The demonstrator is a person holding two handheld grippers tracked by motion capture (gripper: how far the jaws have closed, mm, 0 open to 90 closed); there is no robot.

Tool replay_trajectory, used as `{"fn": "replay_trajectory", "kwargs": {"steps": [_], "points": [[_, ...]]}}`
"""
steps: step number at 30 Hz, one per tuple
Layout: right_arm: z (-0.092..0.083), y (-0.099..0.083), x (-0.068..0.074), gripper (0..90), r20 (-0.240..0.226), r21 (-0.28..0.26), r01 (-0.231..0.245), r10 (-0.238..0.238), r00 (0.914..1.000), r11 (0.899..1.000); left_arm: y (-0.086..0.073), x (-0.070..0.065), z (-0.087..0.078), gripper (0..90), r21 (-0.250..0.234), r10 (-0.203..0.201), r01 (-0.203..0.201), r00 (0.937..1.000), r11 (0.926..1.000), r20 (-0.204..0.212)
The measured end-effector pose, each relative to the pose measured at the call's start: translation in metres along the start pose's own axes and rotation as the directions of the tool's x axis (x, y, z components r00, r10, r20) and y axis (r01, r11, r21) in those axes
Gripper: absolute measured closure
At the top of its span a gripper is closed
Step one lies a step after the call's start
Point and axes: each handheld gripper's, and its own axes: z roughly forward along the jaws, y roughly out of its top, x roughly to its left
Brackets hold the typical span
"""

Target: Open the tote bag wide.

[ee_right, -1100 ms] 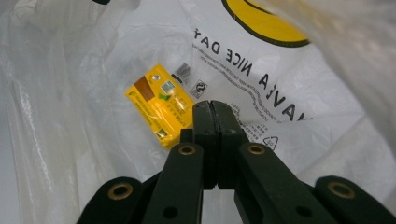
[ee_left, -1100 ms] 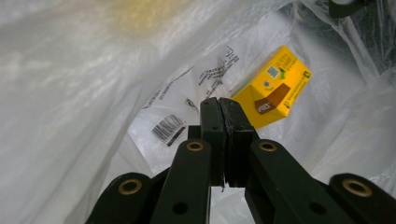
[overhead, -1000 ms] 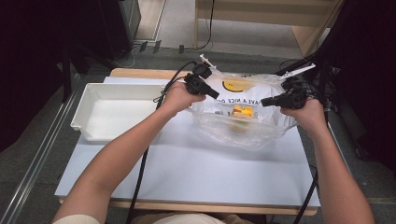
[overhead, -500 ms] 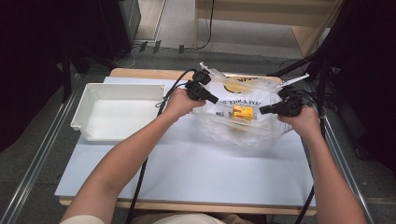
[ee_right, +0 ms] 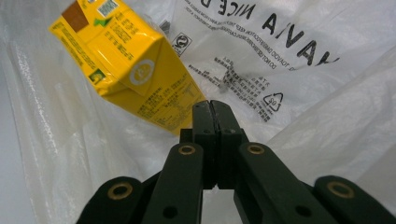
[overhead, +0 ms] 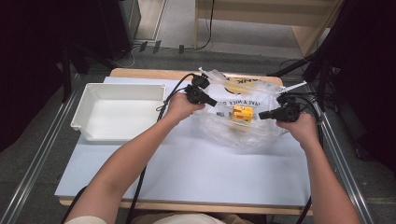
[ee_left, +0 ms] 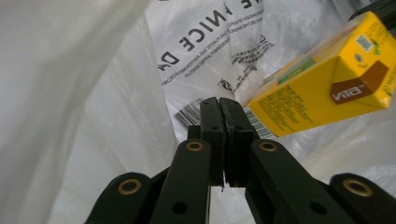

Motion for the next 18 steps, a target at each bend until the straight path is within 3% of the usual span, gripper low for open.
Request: {"fn": "replay_trajectory", "kwargs": {"steps": [9,18], "points": [[0.011,-0.01,-0.005,90.0,0.007,0.006,-0.027,0.027,0.9996,1.0,-0.009,0.011,0.01,89.4,-0.002,-0.024,0.024,0.9997,0.9997,-0.011],[0.018,-0.022,-0.012,90.0,0.017,-0.041,-0.052,0.053,0.9985,0.998,-0.017,0.016,0.019,89.4,0.002,-0.029,0.029,0.9994,0.9996,-0.02]]}}
